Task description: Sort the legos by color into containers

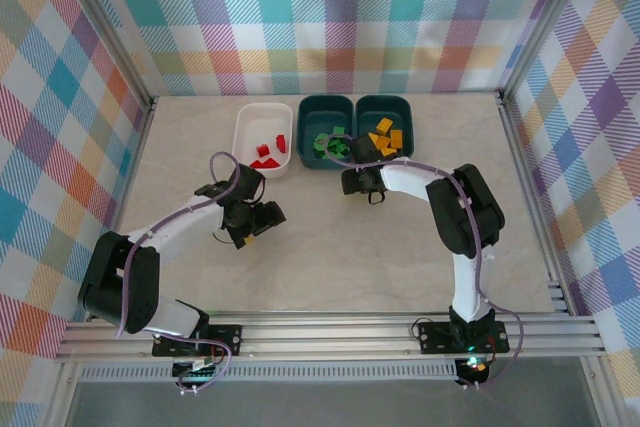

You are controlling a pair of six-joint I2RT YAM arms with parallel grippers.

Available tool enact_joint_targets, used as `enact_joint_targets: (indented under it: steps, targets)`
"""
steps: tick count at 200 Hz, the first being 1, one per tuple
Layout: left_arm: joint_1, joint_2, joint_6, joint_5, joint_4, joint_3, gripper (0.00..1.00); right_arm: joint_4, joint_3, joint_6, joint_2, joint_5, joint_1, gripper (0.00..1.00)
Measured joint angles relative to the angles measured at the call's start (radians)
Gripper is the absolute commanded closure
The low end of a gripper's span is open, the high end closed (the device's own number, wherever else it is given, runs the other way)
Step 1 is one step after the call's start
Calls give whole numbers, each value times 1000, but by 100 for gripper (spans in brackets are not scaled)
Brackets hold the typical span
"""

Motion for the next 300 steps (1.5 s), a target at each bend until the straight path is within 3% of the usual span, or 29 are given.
enact_joint_targets:
  steps: [46,96,125,146,173,189,217,229,240,255,280,300]
  targets:
    - [0,36,0,-1,-14,48,14,9,2,-4,4,4,-5,64]
    - [0,47,13,-28,-50,100,14,14,-4,-8,-5,24,4,67]
    - [21,52,37,-59,-79,137,13,-2,-9,6,-60,29,65,67]
    - [114,29,33,-41,-61,110,13,-23,77,19,-63,14,147,67]
    - [281,-64,-13,23,3,-3,13,-21,327,31,35,-40,222,67]
    - [312,-91,-23,59,16,-47,13,-12,464,34,114,-77,240,67]
    - [311,-111,-14,126,35,-95,13,-46,673,33,269,-121,235,63]
    - [311,-127,-2,145,35,-105,13,-72,748,31,333,-136,232,55]
    - [311,-144,9,166,39,-108,12,-114,818,19,387,-142,232,40]
    - [311,-165,25,203,63,-109,12,-162,893,12,442,-142,232,35]
    - [302,-177,34,262,132,-113,11,-183,895,3,430,-135,230,34]
    - [269,-177,34,282,176,-115,11,-183,800,-11,337,-118,230,33]
